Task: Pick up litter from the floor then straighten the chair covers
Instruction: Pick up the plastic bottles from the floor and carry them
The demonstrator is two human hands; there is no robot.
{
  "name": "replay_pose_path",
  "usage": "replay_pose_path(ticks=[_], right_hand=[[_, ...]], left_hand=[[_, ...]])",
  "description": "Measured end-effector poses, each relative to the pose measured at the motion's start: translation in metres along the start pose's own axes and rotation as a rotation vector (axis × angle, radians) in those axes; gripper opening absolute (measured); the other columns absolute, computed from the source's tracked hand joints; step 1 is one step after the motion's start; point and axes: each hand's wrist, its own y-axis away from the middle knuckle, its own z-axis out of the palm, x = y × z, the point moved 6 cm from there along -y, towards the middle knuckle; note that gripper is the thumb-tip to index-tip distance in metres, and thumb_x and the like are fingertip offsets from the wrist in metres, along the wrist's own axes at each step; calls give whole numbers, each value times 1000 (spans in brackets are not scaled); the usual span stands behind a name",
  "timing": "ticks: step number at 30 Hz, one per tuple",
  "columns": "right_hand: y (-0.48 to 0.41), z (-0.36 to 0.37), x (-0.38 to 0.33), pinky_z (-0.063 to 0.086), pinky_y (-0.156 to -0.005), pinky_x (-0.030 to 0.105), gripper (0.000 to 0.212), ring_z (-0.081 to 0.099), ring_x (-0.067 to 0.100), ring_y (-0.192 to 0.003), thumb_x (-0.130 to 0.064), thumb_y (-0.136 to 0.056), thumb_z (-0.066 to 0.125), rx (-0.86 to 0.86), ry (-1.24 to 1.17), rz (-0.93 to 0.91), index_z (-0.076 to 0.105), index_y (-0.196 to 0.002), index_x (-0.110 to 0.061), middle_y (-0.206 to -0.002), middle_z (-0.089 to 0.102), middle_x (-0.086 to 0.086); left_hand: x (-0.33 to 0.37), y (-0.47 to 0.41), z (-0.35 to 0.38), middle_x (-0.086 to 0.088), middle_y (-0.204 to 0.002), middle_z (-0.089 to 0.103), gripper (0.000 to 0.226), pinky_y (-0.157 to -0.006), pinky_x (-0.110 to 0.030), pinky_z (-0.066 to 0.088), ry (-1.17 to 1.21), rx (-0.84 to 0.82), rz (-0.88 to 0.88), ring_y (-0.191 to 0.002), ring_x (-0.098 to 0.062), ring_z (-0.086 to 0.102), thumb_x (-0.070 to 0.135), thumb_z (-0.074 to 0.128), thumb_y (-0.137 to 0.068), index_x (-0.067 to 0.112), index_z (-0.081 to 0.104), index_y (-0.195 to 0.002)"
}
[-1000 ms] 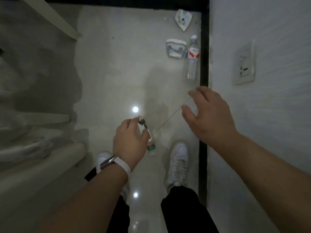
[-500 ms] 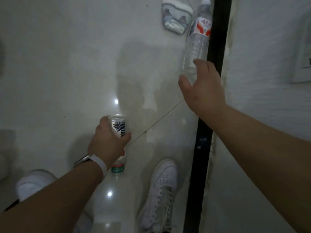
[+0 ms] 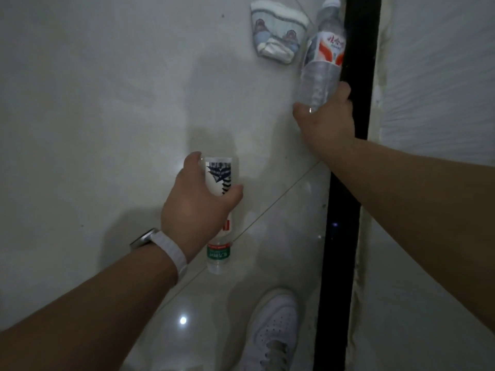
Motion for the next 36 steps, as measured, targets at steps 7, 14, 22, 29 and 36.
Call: replay_pose_path(ticks=[7,14,22,29,36], right_hand=[[-7,-4,7,40,-71,24,76,56,23,-100,-37,-80,70,43,-103,78,30,-139,-10,-123,51,10],[52,-41,3,46,-71,27,62,58,17,-93,-37,-78,71,-29,-134,13,44,-129,-13,-111,56,2],[161,-132,-78,40,-52,8,47,59,8,-83,-35,-80,72,-63,-341,93,44,-117,-27,-104,59,-3],[271,-267,-177,40,-52,6,42,57,-6,-71,-33,-79,75,-101,-462,87,43,-106,-36,-91,57,-15],[359,-423,-281,41,-53,5,36,57,-9,-76,-31,-78,75,-109,-504,-65,46,-97,-42,-91,59,-16]], left_hand=[[4,3,1,5,-128,59,93,-88,-43,55,19,-15,10,-105,-16,63,65,70,-64,32,31,-142],[40,32,-34,8,-117,59,87,-82,-30,50,86,10,10,-91,-8,61,46,78,-74,26,32,-145],[117,100,-133,20,-91,58,60,-55,-12,39,106,23,48,-69,11,57,36,79,-77,32,39,-122],[222,178,-259,21,-84,56,57,-63,-18,44,100,88,98,-65,15,55,27,80,-77,25,42,-120],[334,300,-375,15,-88,63,58,-54,-2,38,200,119,146,-67,15,58,22,78,-80,18,46,-127]])
